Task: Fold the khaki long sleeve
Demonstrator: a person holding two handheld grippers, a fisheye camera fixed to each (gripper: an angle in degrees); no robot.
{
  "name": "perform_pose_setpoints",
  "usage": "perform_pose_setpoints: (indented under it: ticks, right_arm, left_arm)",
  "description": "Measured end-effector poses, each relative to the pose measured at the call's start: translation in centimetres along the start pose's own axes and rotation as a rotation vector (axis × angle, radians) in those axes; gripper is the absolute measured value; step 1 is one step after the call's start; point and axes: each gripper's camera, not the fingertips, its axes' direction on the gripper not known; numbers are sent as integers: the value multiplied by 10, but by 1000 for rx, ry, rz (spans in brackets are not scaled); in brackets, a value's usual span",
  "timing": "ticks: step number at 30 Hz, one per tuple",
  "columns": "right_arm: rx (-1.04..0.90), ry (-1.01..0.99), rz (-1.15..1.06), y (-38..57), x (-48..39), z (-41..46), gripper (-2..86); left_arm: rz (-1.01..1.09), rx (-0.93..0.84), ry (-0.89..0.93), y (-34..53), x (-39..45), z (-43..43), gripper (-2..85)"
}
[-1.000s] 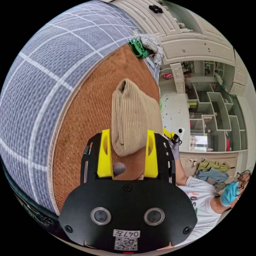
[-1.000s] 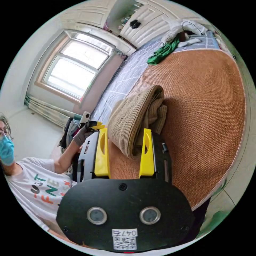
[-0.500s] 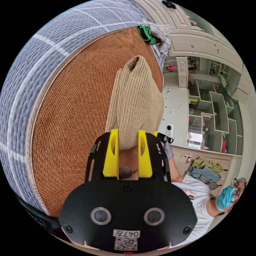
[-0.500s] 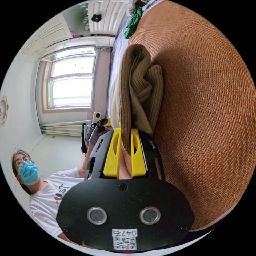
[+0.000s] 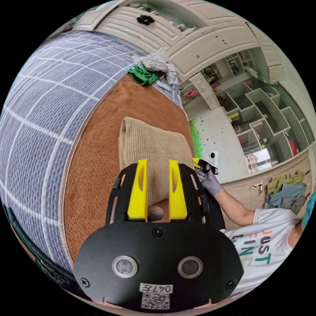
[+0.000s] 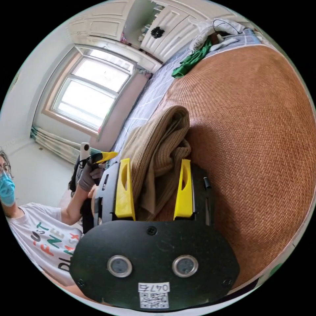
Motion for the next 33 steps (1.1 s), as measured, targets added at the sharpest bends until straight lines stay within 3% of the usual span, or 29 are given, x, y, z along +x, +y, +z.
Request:
perform_pose_setpoints:
  ticks: [2,5,8,11,14,16,18,20,22,25,28,31,33]
  right_arm:
    - [-5,3,15,-8,-12,3,121]
    - [-43,-157,123,-25,-14,1,72]
    - [-38,-228,117,-44,-45,-19,53]
    - [-5,-178,39,-66,-111,-66,50]
    - [9,40,-112,-93,-212,-125,48]
    - [-26,258,-238,-109,-286,-141,48]
    - [-126,578,-386,-124,-367,-117,50]
    - [-219,762,-473,-125,-403,-74,50]
    - [-293,834,-535,-116,-420,-22,51]
    - [-346,756,-582,-99,-432,71,54]
    - [-414,710,-633,-86,-443,177,58]
    - [-420,527,-614,-83,-454,228,70]
    - [-412,277,-608,-93,-458,218,91]
  left_arm:
    - [-11,-32,-69,-4,-2,14,116]
    - [-66,-50,-130,-7,-14,27,110]
    - [-112,-42,-103,-6,-27,33,89]
    - [-156,-77,7,-8,-34,55,83]
    - [-167,-98,209,-14,-23,103,82]
    - [-163,-95,451,-22,-5,159,80]
    - [-199,-116,651,-31,1,199,71]
    - [-296,-94,753,-35,-12,213,50]
    - [-379,-17,638,-40,-55,176,7]
    - [-396,-1,360,-45,-116,101,10]
    - [-481,-64,278,-33,-174,53,43]
    - [-553,-70,203,-15,-226,13,49]
    - [-544,-11,215,-8,-246,-8,61]
